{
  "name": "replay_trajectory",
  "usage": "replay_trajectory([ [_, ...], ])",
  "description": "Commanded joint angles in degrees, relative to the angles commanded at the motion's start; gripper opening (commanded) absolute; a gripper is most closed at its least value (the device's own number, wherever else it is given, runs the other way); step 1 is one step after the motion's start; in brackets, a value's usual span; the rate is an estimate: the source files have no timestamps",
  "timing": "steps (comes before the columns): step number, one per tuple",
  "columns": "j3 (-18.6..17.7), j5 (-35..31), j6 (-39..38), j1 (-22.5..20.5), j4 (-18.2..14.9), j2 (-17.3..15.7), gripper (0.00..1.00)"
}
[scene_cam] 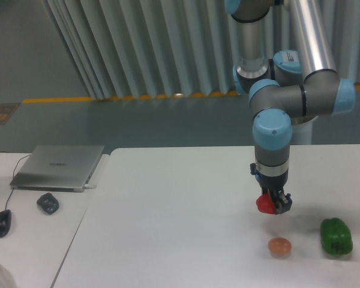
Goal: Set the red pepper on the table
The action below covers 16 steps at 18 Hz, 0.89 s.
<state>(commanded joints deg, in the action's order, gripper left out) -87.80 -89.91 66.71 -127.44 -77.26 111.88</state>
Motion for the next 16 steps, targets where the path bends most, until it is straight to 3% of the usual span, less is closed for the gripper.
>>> replay_trajectory([
  [8,-0.1,-0.3,0.1,0.9,0.2,1.6,0.62],
  [12,-0.1,-0.3,-0.3,1.0,1.0,1.7,0.76],
  [14,0.0,-0.3,-0.2,1.0,1.1,1.6,0.92],
  [16,0.0,-0.3,-0.2,1.0,1.3,1.5,0.94],
])
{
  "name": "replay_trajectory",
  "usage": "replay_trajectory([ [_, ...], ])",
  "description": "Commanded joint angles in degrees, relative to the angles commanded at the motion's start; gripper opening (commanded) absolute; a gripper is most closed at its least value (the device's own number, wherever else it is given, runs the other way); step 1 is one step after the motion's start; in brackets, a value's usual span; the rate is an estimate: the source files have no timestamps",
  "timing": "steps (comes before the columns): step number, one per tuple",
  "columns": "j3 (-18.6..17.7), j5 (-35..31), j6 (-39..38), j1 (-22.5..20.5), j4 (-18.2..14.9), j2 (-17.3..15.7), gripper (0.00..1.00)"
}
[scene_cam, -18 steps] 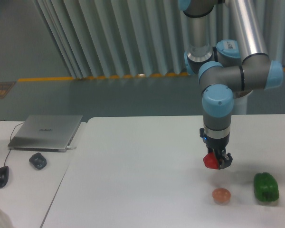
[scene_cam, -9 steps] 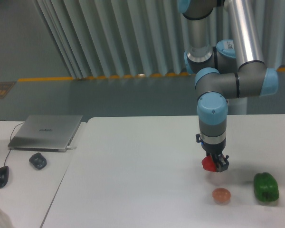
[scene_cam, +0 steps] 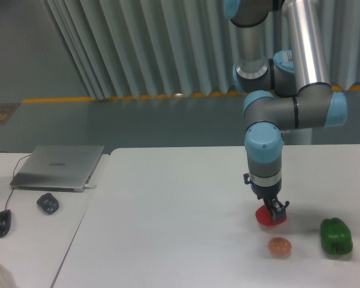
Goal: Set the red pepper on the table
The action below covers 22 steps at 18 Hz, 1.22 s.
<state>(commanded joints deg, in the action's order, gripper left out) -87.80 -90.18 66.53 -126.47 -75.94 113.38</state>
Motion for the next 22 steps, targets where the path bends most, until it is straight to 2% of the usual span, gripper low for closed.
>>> replay_trajectory([
  [3,0.0,0.1,-0.1,-0.1,0.2,-0.4,1.0],
  [6,0.1,0.3,-0.2,-0.1,2.1,-1.1,1.0],
  [9,0.2,-0.2,-0.7,-0.1,7.6,-2.2,1.0],
  [12,1.9,-2.0,-0.4,-0.4,9.7,-3.3,1.0],
  [14,2.8,-3.8,-0.2,-0.5,14.0,-3.5,1.0],
  [17,2.9,-7.7,-0.2,-0.4,13.6,-3.7,1.0],
  [19,2.6,-7.3,-0.1,-0.6,12.4,-5.0,1.0],
  [22,2.4,-6.1,-0.1,-0.7,10.9,-5.2,1.0],
])
